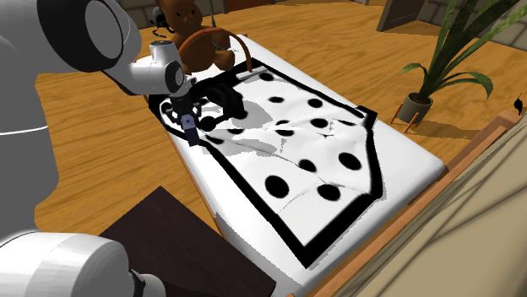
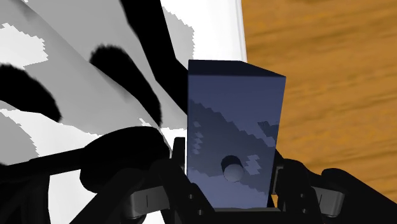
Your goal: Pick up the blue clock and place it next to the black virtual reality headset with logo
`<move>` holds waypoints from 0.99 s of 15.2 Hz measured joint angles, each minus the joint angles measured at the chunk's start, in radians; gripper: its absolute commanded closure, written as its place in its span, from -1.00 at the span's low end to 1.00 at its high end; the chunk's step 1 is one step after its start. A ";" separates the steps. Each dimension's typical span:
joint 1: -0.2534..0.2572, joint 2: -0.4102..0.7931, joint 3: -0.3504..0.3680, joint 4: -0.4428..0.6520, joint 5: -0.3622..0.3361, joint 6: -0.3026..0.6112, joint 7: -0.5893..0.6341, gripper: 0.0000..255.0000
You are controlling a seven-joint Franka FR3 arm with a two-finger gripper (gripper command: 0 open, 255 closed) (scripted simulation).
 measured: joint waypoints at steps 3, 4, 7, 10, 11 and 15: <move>0.001 0.006 0.000 0.001 0.000 0.005 0.001 1.00; 0.001 0.006 0.000 0.001 0.000 0.005 0.002 1.00; 0.002 0.007 0.000 0.002 -0.001 0.005 0.002 -1.00; 0.002 0.007 0.000 0.002 -0.001 0.005 0.002 -1.00; 0.002 0.007 0.000 0.002 -0.001 0.006 0.002 -1.00; -0.001 -0.042 0.002 -0.001 0.002 -0.039 -0.002 -1.00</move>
